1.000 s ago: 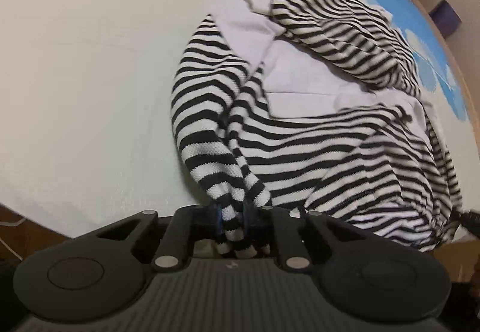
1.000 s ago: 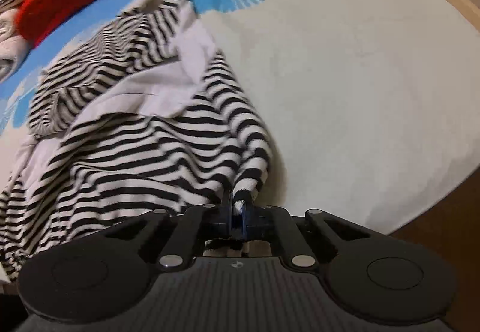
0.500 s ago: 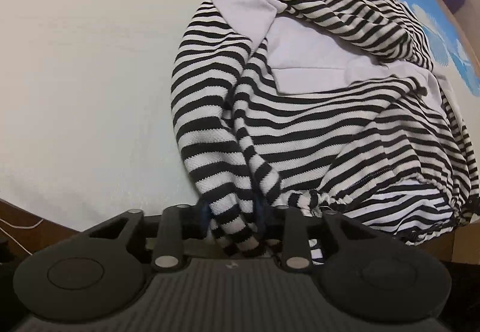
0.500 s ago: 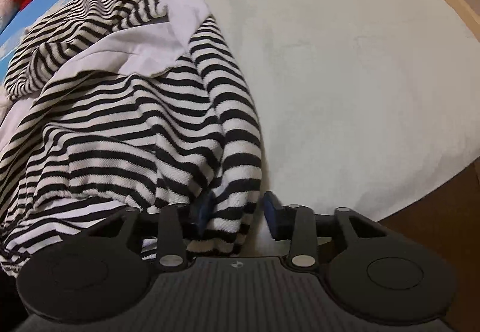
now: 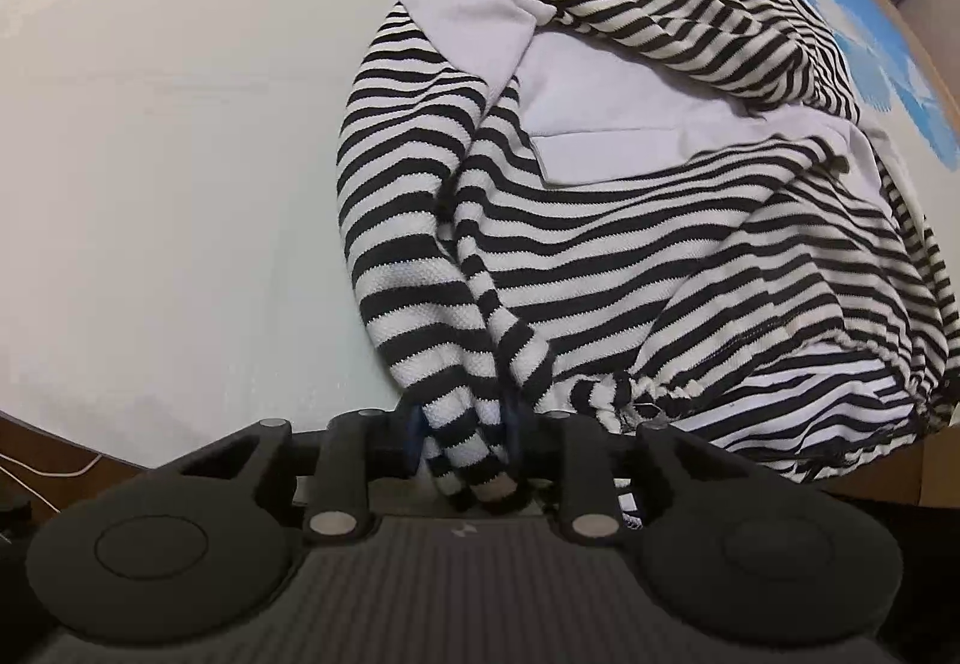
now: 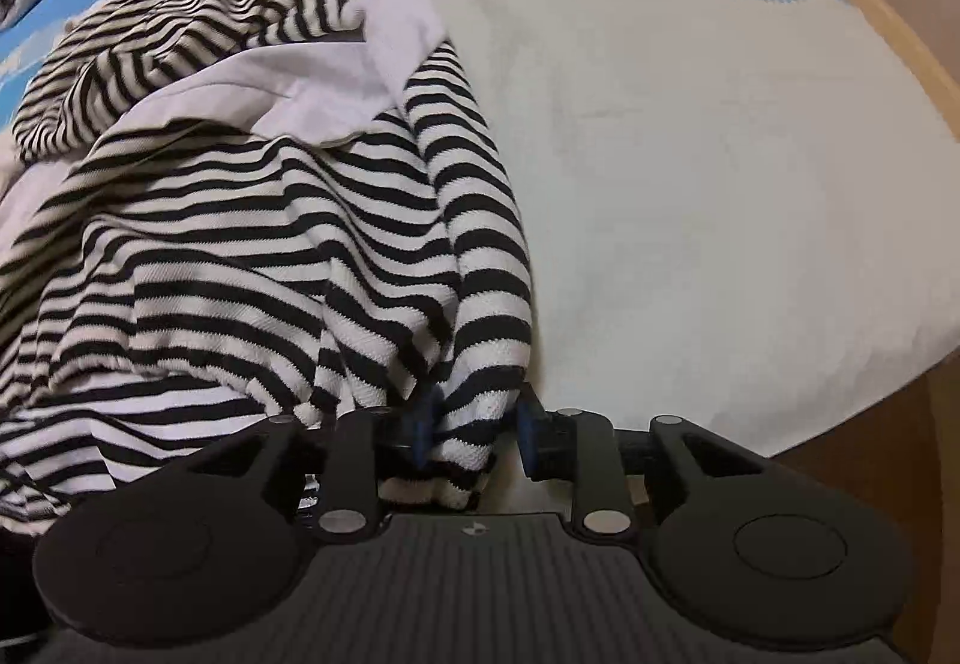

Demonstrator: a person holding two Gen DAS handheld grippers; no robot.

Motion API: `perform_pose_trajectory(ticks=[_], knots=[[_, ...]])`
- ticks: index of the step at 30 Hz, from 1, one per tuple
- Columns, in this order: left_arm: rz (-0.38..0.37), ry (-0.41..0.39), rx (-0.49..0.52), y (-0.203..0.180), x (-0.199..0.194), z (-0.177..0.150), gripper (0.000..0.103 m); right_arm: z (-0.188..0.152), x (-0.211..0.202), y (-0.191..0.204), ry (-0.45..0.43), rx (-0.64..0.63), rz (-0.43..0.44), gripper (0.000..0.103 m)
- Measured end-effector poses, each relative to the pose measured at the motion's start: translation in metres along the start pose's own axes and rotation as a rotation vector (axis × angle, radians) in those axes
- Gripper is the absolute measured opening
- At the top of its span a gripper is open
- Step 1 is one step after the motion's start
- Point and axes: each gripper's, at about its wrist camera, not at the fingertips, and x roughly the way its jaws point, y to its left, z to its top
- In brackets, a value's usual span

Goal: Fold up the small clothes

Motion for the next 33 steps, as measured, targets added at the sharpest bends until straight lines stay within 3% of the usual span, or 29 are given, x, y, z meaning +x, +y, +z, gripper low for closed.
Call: perform_pose_trajectory(ticks=[1, 2, 4, 5, 11, 15, 19, 27, 30, 33], knots=[[-0.004, -0.001, 0.004, 0.0, -0.001, -0.001, 0.015, -0.001, 0.0, 0.001, 0.0, -0.006, 0.0, 0.027], [-0.006, -0.006, 0.011, -0.002, -0.002, -0.001, 0.01, -0.001, -0.002, 0.001, -0.002, -0.006, 0.005, 0.019], [0.0, -0.032, 0.019, -0.004, -0.008, -0.002, 0.007, -0.002, -0.008, 0.002, -0.022, -0.003, 0.022, 0.006], [0.007, -0.056, 0.021, -0.003, -0.013, -0.002, 0.006, -0.002, -0.013, 0.002, -0.043, -0.003, 0.026, 0.005], [0.001, -0.23, 0.045, 0.0, -0.061, 0.0, 0.006, -0.001, -0.057, -0.001, -0.211, 0.028, 0.086, 0.003], [-0.047, -0.311, 0.061, 0.005, -0.101, -0.004, 0.006, 0.0, -0.098, -0.016, -0.317, 0.106, 0.167, 0.003], [-0.105, -0.378, 0.066, 0.014, -0.141, -0.024, 0.005, -0.005, -0.144, -0.021, -0.399, 0.097, 0.189, 0.003], [-0.179, -0.472, 0.111, 0.031, -0.239, -0.075, 0.005, -0.049, -0.247, -0.039, -0.44, 0.087, 0.286, 0.003], [-0.177, -0.448, 0.101, 0.032, -0.235, -0.065, 0.005, -0.054, -0.263, -0.042, -0.463, 0.091, 0.289, 0.003], [-0.153, -0.431, 0.092, 0.029, -0.21, -0.035, 0.005, -0.037, -0.241, -0.04, -0.428, 0.114, 0.27, 0.003]])
